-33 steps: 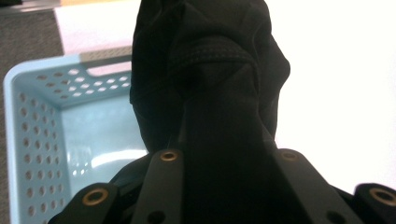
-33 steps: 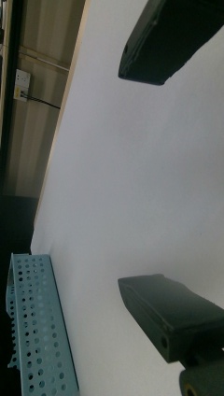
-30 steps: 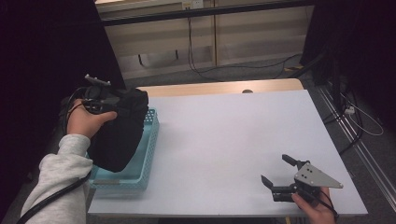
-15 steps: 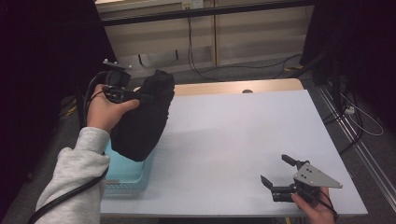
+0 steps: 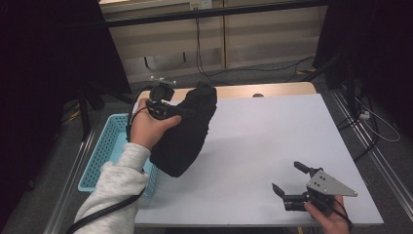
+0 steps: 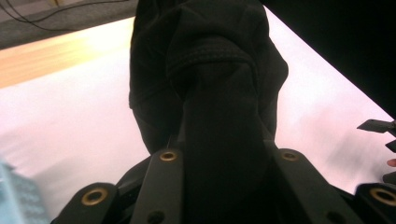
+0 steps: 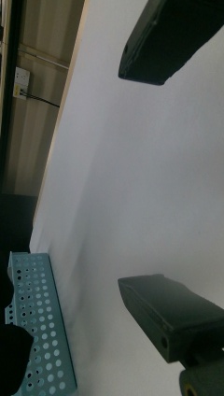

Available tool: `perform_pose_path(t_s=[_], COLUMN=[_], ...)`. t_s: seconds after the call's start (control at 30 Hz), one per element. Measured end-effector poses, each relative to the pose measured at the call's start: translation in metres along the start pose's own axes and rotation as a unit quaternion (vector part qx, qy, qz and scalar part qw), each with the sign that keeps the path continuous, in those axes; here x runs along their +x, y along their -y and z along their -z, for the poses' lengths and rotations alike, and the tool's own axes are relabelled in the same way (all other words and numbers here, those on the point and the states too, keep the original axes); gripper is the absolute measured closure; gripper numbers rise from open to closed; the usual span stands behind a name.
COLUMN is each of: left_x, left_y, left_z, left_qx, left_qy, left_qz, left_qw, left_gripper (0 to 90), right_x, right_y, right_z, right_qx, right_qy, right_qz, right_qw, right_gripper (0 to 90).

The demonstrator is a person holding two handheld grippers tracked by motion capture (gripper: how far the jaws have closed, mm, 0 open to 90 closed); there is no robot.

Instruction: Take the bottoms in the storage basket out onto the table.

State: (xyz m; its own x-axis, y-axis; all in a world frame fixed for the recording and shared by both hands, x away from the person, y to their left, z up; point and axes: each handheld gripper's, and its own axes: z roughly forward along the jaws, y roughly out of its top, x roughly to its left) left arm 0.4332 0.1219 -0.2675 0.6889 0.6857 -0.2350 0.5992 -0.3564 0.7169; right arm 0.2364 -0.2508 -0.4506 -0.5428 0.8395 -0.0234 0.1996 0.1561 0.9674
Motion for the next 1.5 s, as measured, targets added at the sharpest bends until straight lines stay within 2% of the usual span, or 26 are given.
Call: perform_pose_path(t_s=[0.47,0.57,0.77,0.87,1.0,1.2,1.33,1.4,1.5], left_x=[-0.009,-0.008,-0.006,-0.005,-0.004,-0.004,0.000,0.002,0.006], left_y=[0.033,0.040,0.051,0.056,0.058,0.061,0.069,0.074,0.080], left_z=[-0.049,-0.058,-0.074,-0.079,-0.081,-0.078,-0.074,-0.072,-0.068], left_qx=[0.003,-0.002,0.002,-0.006,-0.012,-0.021,-0.014,-0.013,-0.011], left_qy=[0.028,0.034,0.031,0.021,0.028,0.022,0.017,0.016,0.011], left_qz=[-0.004,0.005,0.005,-0.003,0.001,-0.017,-0.026,-0.024,-0.031], left_qw=[0.9996,0.9994,0.9995,0.9998,0.9995,0.9994,0.9994,0.9995,0.9994], left_gripper=[72.7,72.4,71.8,65.7,59.0,38.0,27.9,24.4,20.7], right_x=[0.000,0.000,0.000,0.000,0.000,-0.001,-0.001,-0.002,-0.002], right_y=[0.000,0.000,0.000,0.000,0.000,0.001,0.001,0.002,0.003], right_z=[0.000,-0.001,-0.002,-0.002,-0.001,-0.001,-0.002,-0.002,-0.003], right_qx=[0.001,0.003,0.003,0.003,0.004,0.007,0.009,0.010,0.013], right_qy=[-0.004,-0.006,-0.006,-0.006,-0.006,-0.004,-0.002,-0.001,0.000], right_qz=[0.000,0.001,0.000,0.001,0.000,0.003,0.005,0.004,0.004], right_qw=[1.0000,1.0000,1.0000,1.0000,1.0000,1.0000,0.9999,0.9999,0.9999], right_gripper=[0.9,0.9,0.9,0.9,0.9,0.9,0.9,0.9,0.9])
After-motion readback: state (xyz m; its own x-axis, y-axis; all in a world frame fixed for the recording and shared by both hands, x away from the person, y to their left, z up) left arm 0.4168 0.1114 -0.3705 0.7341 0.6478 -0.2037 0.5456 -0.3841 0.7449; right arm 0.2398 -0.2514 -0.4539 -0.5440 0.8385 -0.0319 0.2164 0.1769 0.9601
